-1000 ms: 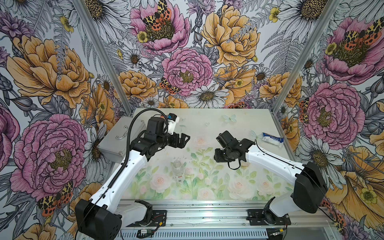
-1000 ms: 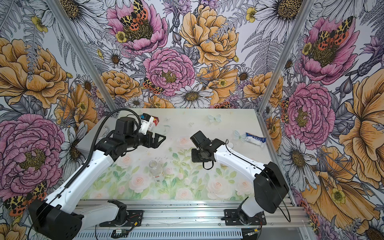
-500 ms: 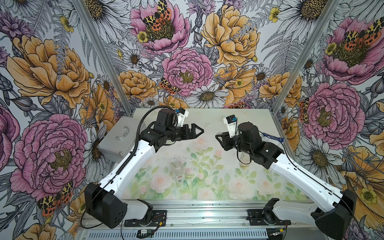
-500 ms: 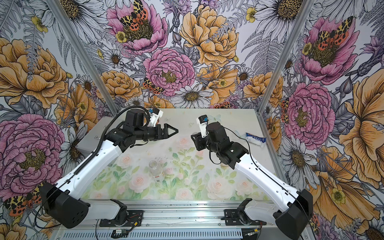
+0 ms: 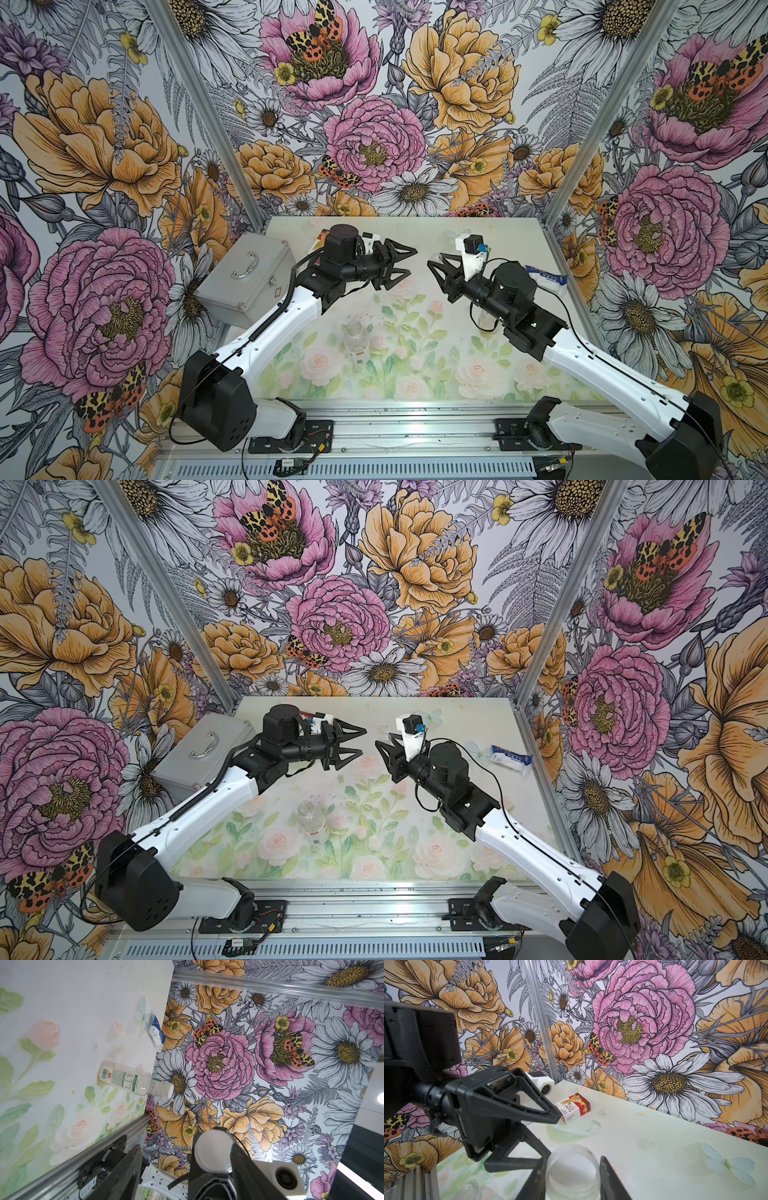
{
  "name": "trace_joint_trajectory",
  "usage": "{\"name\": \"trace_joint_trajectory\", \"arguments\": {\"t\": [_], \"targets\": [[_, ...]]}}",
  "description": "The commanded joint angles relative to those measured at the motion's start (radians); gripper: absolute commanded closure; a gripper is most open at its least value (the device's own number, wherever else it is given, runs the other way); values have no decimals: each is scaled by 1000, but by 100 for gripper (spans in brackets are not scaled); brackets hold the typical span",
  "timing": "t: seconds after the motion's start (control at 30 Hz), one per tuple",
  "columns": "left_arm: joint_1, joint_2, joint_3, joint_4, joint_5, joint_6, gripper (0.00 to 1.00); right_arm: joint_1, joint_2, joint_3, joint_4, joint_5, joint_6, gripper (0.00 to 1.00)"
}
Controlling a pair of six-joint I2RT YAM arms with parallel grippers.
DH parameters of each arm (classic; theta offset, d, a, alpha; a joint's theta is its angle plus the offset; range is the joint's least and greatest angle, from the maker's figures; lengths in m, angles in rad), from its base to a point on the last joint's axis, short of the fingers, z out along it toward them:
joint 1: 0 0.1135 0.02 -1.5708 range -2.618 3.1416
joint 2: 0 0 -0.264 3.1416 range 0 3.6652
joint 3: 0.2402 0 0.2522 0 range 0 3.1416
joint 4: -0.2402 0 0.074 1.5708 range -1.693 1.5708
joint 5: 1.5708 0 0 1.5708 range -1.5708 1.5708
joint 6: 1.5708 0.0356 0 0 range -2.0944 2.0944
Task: Screw on the bottle caps
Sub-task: Place the bottle cap at the center of the board.
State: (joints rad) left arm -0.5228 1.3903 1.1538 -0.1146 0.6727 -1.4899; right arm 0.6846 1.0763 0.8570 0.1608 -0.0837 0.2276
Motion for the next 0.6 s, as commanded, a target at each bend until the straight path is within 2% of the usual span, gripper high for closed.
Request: {"name": "trace_joint_trajectory", "arguments": {"t": [0.0,0.23,0.4,0.57], "targets": [[-33,26,29,166,36,-148,29,15,5,-9,112,7,17,67],[-53,38,58,165,17,-158,26,30,20,-30,146,34,26,68],[-64,41,81,166,14,-146,34,30,31,-35,142,59,22,68],[-86,63,97,165,49,-135,34,30,49,-21,144,82,20,68]]}}
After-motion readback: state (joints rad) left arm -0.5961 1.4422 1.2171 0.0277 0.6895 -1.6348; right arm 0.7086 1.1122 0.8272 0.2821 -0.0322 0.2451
